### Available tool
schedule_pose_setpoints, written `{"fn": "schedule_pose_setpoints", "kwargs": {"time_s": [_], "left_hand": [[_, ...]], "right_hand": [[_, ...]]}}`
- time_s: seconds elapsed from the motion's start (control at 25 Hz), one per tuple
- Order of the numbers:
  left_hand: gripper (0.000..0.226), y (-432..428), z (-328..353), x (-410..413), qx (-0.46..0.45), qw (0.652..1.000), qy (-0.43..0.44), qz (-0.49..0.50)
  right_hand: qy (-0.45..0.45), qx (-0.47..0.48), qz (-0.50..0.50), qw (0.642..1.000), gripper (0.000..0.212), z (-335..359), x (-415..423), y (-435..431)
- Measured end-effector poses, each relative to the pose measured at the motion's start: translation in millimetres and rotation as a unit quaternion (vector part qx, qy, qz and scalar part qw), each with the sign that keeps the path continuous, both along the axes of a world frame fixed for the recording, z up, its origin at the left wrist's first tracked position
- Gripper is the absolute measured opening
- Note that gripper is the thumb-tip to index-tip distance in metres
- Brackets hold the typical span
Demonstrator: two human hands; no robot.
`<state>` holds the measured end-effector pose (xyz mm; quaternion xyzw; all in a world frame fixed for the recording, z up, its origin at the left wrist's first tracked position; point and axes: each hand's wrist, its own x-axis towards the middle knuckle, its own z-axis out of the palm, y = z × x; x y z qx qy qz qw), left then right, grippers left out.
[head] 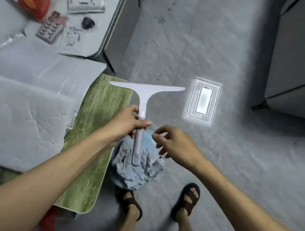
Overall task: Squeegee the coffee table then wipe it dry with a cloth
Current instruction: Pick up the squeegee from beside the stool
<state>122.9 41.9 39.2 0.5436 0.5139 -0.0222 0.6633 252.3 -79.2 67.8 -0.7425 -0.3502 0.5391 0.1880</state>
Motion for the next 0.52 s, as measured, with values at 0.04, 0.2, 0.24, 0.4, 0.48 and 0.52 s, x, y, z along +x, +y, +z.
{"fn": "schedule_pose_setpoints", "kwargs": {"time_s": [0.04,0.2,0.24,0.4,0.48,0.52], "left_hand": [[0.033,-7,26,27,0.017,1.0,-0.018,0.011],[0.026,-40,114,134,0.024,0.996,-0.069,0.055],[0.022,-48,134,165,0.028,0.995,-0.073,0.056],[0.02,-72,217,284,0.063,0.994,-0.084,-0.004],[0.017,-77,258,336,0.082,0.991,-0.077,-0.069],[0.015,-76,273,357,0.098,0.987,-0.071,-0.109]], "right_hand": [[0.018,0.013,-0.011,1.0,0.031,25,17,-8],[0.022,0.069,-0.015,0.997,0.021,109,96,-35],[0.009,0.077,-0.02,0.997,0.017,128,124,-43],[-0.129,0.098,0.0,0.987,0.02,210,237,-74],[-0.219,0.125,0.006,0.968,0.028,247,291,-87],[-0.246,0.129,0.0,0.961,0.025,259,317,-90]]}}
